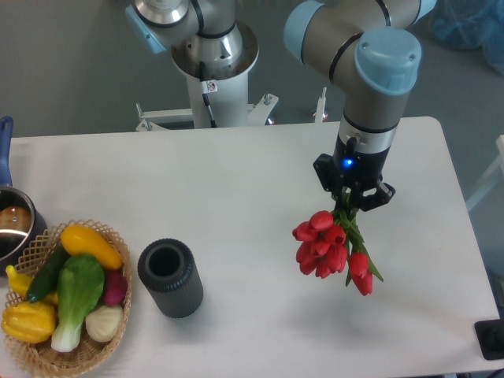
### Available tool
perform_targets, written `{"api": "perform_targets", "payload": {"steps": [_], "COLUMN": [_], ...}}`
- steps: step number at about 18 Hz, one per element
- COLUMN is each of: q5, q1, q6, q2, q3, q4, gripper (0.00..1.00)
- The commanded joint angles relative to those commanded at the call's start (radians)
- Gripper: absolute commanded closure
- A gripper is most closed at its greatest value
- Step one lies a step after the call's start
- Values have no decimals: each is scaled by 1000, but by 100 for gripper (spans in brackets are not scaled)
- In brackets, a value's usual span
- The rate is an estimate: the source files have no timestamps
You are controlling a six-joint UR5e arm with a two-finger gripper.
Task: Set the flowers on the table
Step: 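Lower the held red tulips toward the table beside the black vase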
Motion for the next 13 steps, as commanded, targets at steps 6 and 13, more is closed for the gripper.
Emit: {"api": "perform_targets", "payload": {"steps": [6, 13], "q5": [-3, 0], "q1": [3, -3], "q6": [41, 57], "q2": [0, -5], "q3": [-2, -14], "q4": [-2, -2], "gripper": [100, 100]}}
